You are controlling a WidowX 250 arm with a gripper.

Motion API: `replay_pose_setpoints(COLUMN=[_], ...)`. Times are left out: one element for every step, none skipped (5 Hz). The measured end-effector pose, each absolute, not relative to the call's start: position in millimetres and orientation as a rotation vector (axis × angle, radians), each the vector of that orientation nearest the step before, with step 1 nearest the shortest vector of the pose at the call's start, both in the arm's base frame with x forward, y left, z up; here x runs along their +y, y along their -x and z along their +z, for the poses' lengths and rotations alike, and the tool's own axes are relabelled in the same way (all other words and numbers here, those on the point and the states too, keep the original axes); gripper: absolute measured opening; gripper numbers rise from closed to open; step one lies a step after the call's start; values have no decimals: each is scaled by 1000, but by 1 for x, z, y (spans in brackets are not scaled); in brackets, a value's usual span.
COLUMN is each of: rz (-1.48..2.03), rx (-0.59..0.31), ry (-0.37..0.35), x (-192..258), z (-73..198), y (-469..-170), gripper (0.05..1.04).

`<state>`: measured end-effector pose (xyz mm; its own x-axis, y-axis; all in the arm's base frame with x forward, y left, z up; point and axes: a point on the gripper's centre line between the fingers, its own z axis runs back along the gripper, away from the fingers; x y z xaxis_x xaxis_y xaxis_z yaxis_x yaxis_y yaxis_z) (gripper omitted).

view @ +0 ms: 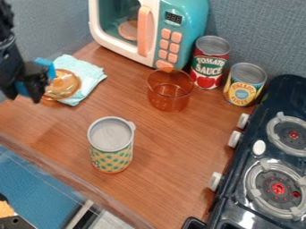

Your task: Move the blue object to the bottom left side

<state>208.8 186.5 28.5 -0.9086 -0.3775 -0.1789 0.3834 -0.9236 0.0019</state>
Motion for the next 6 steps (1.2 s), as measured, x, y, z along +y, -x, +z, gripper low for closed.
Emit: replay_pose_setpoints(rz=[-2763,-2794,-2805,-2834,-2865,-2870], rx=[69,93,90,156,183,168], ry=[-193,-142,-102,-110,-84,-85], x=[191,193,194,196,194,191], z=[11,-3,-18,-19,-19,-20], y=[-196,-189,-186,-188,-190,-190], gripper=[615,615,615,674,953,1000])
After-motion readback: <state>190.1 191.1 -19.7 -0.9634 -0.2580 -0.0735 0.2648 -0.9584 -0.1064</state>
